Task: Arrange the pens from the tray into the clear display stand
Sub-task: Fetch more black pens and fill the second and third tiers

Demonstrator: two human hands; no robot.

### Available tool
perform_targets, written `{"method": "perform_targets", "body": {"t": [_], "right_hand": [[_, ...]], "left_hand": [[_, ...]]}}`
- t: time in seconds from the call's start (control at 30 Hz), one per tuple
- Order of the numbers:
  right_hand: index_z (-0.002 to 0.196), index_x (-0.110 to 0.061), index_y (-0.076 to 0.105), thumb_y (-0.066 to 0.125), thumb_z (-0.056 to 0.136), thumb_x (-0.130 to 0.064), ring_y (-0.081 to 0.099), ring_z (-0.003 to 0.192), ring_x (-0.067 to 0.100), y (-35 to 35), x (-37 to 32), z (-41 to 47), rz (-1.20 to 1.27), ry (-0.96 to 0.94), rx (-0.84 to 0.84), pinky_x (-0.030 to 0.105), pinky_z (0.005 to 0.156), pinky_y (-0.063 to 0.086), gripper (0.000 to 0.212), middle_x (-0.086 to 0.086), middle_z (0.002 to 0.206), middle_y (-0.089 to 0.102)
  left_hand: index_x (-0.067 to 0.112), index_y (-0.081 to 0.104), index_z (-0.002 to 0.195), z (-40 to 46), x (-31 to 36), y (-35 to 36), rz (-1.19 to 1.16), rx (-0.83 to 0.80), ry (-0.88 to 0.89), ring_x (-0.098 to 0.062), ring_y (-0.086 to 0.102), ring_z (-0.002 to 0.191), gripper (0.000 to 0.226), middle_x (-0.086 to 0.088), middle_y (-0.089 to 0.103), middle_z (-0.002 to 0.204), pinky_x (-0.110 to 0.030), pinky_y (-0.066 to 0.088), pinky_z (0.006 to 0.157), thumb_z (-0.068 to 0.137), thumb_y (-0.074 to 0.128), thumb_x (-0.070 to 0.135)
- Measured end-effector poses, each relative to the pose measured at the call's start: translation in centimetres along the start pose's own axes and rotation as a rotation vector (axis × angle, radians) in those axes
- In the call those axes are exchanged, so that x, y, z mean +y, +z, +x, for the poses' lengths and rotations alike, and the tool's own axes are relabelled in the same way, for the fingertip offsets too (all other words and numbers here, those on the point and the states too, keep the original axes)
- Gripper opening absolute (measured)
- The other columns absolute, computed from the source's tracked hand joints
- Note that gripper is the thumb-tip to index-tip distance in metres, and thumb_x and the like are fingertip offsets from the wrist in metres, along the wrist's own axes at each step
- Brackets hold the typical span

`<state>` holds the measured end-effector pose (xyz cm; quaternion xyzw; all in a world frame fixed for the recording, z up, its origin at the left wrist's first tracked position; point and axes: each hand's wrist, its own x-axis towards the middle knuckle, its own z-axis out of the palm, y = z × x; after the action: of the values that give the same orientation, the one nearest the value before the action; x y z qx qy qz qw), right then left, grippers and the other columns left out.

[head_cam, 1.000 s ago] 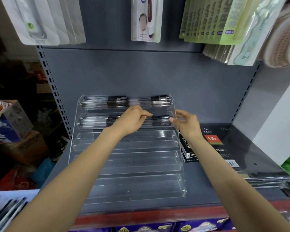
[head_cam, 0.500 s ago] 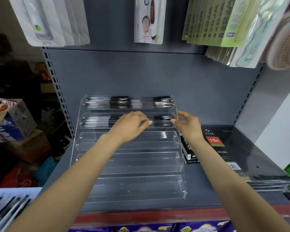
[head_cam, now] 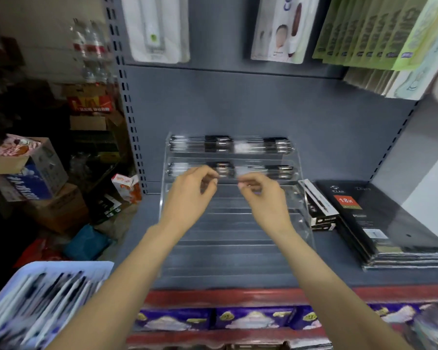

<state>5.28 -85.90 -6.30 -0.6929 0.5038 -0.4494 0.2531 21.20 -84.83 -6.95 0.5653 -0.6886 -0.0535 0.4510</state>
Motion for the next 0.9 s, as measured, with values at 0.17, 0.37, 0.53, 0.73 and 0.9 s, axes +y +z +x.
{"method": "perform_targets", "body": {"t": [0.17, 0.37, 0.53, 0.73, 0.9], "right_hand": [[0.098, -0.011, 0.068, 0.058, 0.088, -0.009, 0.058, 0.078, 0.006, 9.2, -4.9, -6.7, -0.016, -0.021, -0.15, 0.001, 0.07, 0.041, 0.014, -0.001, 0.095, 0.069], [0.103, -0.01, 0.066, 0.054, 0.09, -0.007, 0.061, 0.083, 0.011, 22.7, -9.8, -15.5, -0.014, 0.054, -0.346, 0.003, 0.069, 0.039, 0.018, 0.004, 0.101, 0.069], [0.118, -0.008, 0.059, 0.045, 0.097, -0.009, 0.059, 0.1, 0.018, 31.2, -11.2, -20.9, -0.104, 0.162, -0.587, 0.014, 0.085, 0.042, 0.025, 0.008, 0.115, 0.063], [0.124, -0.007, 0.055, 0.043, 0.098, -0.014, 0.059, 0.095, 0.024, 38.1, -9.2, -25.7, -0.278, 0.305, -0.683, 0.034, 0.087, 0.049, 0.029, 0.014, 0.116, 0.062], [0.128, -0.01, 0.042, 0.056, 0.093, -0.026, 0.06, 0.081, 0.029, 41.0, -8.6, -27.8, -0.391, 0.468, -0.619, 0.029, 0.061, 0.045, 0.041, 0.018, 0.102, 0.056]], "left_hand": [[0.019, 0.065, 0.091, -7.5, -6.1, -7.8, 0.03, -0.003, -0.088, -0.011, 0.061, 0.077, 0.009, 0.004, 0.067, 0.085, -0.024, 0.045, 0.072, 0.089, 0.057, 0.016], [0.015, 0.065, 0.094, -17.8, -15.4, -17.4, 0.053, -0.092, -0.292, -0.012, 0.056, 0.076, 0.01, 0.005, 0.061, 0.083, -0.018, 0.039, 0.063, 0.092, 0.055, 0.018], [0.01, 0.063, 0.107, -25.3, -21.7, -22.9, 0.099, -0.233, -0.514, -0.022, 0.06, 0.086, 0.018, -0.008, 0.067, 0.1, -0.024, 0.041, 0.072, 0.094, 0.052, 0.015], [0.018, 0.055, 0.122, -32.1, -27.6, -25.4, 0.201, -0.451, -0.566, -0.019, 0.055, 0.107, 0.027, 0.001, 0.051, 0.129, -0.025, 0.045, 0.088, 0.095, 0.051, 0.018], [0.018, 0.034, 0.144, -35.2, -30.6, -24.8, 0.248, -0.609, -0.426, -0.016, 0.027, 0.14, 0.057, 0.001, 0.026, 0.153, -0.027, 0.024, 0.113, 0.092, 0.054, 0.033]]}}
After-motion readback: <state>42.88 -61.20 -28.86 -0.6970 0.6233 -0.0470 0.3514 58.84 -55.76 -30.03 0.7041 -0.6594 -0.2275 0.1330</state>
